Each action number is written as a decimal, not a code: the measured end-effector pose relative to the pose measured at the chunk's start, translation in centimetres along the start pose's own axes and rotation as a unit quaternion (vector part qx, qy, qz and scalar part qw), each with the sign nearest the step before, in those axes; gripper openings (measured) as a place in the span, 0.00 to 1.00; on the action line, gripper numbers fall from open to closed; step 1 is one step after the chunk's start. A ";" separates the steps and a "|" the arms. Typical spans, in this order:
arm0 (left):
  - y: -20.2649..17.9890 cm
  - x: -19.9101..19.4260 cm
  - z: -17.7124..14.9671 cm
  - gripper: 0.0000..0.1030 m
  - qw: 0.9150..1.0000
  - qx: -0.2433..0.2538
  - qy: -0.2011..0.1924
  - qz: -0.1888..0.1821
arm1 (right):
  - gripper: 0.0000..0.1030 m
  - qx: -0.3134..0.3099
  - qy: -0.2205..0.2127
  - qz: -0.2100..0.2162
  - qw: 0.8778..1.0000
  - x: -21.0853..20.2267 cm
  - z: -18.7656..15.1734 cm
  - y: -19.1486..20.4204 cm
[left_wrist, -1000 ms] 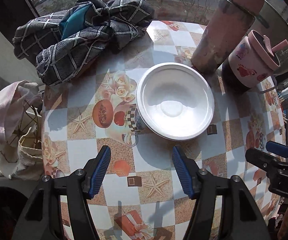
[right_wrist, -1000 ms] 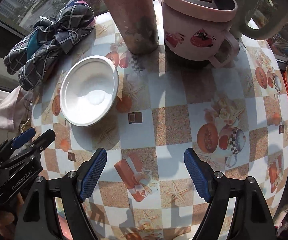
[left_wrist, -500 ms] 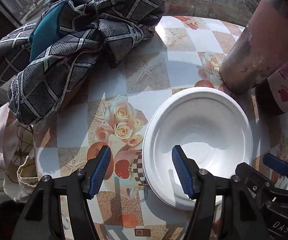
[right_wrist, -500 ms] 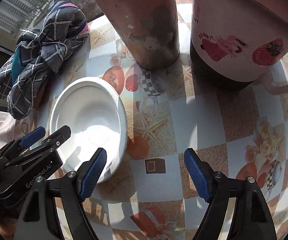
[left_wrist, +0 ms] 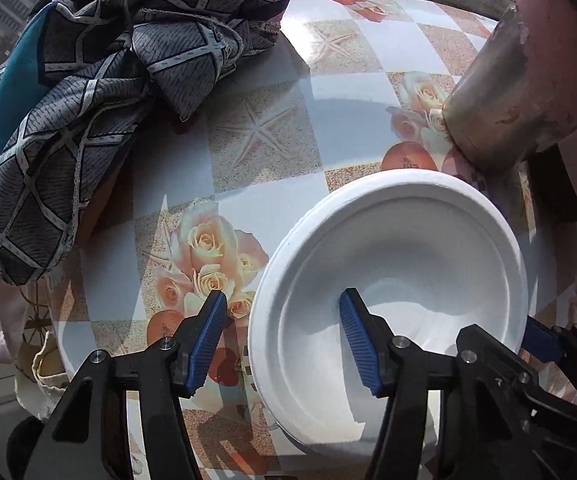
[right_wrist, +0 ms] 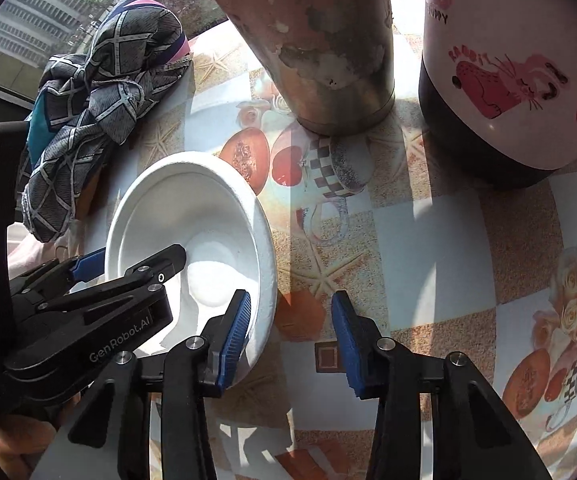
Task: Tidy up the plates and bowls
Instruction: 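Close the left gripper on the third bowl rim while the right gripper clamps it, then lift the third bowl with both grippers and carry it over the bowl stack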
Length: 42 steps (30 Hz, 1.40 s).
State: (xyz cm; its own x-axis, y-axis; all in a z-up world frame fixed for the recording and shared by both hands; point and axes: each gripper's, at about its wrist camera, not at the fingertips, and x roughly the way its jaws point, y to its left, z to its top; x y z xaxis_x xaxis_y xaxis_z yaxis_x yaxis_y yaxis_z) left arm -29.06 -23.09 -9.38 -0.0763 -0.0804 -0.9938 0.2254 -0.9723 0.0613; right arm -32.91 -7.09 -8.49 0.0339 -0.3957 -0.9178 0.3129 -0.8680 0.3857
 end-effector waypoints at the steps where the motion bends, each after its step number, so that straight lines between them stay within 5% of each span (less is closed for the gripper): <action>1: -0.4 0.0 0.1 0.40 1.000 0.003 0.009 -0.008 | 0.21 0.013 0.010 0.017 1.000 0.2 0.0 -0.2; 4: -1.6 0.0 -0.3 0.39 1.000 0.022 0.019 -0.008 | 0.13 0.030 0.024 0.023 0.999 0.4 -0.4 -0.5; 10: -2.9 -0.3 -4.5 0.39 0.999 0.040 0.020 -0.016 | 0.13 0.015 0.056 0.006 0.998 -0.1 -4.2 -1.3; 21: -6.9 -2.0 -18.8 0.39 0.997 0.060 0.039 -0.015 | 0.14 0.002 0.113 -0.053 0.992 -1.2 -15.9 -2.0; 28: -7.6 -2.5 -27.0 0.39 0.997 0.026 0.065 -0.039 | 0.15 0.009 0.141 -0.073 0.987 -1.9 -23.6 -2.6; 34: -7.8 -2.5 -30.4 0.39 0.993 0.062 0.084 -0.061 | 0.16 0.001 0.158 -0.087 0.984 -2.3 -28.1 -1.7; 42: -5.4 -4.3 -30.7 0.39 0.992 0.050 0.085 -0.075 | 0.16 -0.006 0.142 -0.076 0.987 -3.4 -29.1 0.9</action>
State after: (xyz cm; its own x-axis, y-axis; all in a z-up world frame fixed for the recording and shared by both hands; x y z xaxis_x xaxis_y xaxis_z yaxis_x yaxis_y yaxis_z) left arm -0.17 -10.77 -8.27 0.0643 0.0969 -0.9932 0.1255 -0.9882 -0.0883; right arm -5.12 2.25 -7.79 0.2507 -0.1595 -0.9548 0.3462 -0.9063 0.2423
